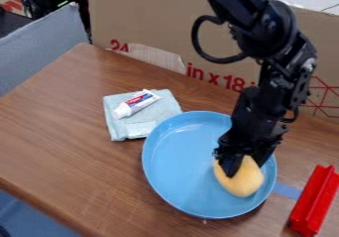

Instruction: Move the yellow ball from the blue plate to the table

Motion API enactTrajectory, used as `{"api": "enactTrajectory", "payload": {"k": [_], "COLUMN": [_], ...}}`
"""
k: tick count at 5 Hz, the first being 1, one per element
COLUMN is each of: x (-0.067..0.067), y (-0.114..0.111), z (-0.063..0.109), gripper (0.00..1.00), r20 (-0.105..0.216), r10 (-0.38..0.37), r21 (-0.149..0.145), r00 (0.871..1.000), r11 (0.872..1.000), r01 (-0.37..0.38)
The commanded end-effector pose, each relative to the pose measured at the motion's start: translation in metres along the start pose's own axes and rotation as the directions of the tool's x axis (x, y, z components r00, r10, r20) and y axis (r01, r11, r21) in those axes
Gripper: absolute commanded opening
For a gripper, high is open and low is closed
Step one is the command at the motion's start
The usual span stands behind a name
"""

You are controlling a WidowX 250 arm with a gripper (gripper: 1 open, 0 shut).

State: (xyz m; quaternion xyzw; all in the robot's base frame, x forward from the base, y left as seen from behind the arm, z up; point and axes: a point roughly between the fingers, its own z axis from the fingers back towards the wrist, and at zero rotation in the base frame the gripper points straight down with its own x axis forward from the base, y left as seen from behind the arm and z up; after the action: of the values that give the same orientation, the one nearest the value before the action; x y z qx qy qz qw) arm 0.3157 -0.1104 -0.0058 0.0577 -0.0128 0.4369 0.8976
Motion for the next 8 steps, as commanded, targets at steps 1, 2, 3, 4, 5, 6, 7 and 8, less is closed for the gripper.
{"api": "enactTrajectory", "payload": {"k": [1, 2, 3, 4, 5, 6, 7, 8], "x": [-0.009, -0.018, -0.010, -0.028, -0.037, -0.030, -0.025, -0.018], "y": [0.020, 0.015, 0.021, 0.032, 0.027, 0.020, 0.020, 0.031], "z": [-0.050, -0.042, -0.039, -0.049, -0.054, -0.063, -0.055, -0.058], "gripper": [0.00, 0.00, 0.00, 0.00, 0.00, 0.00, 0.00, 0.00], "r20": [-0.045, -0.057, -0.045, -0.044, -0.038, -0.040, -0.053, -0.054], "r10": [-0.013, -0.006, -0.024, -0.026, -0.029, -0.031, -0.026, -0.024], "r21": [0.091, 0.092, 0.104, 0.108, 0.110, 0.119, 0.125, 0.141], "r00": [0.999, 0.998, 0.999, 0.999, 0.999, 0.999, 0.998, 0.998], "r11": [0.996, 0.996, 0.994, 0.994, 0.993, 0.992, 0.992, 0.990], "r01": [0.017, 0.011, 0.029, 0.031, 0.033, 0.036, 0.033, 0.032]}}
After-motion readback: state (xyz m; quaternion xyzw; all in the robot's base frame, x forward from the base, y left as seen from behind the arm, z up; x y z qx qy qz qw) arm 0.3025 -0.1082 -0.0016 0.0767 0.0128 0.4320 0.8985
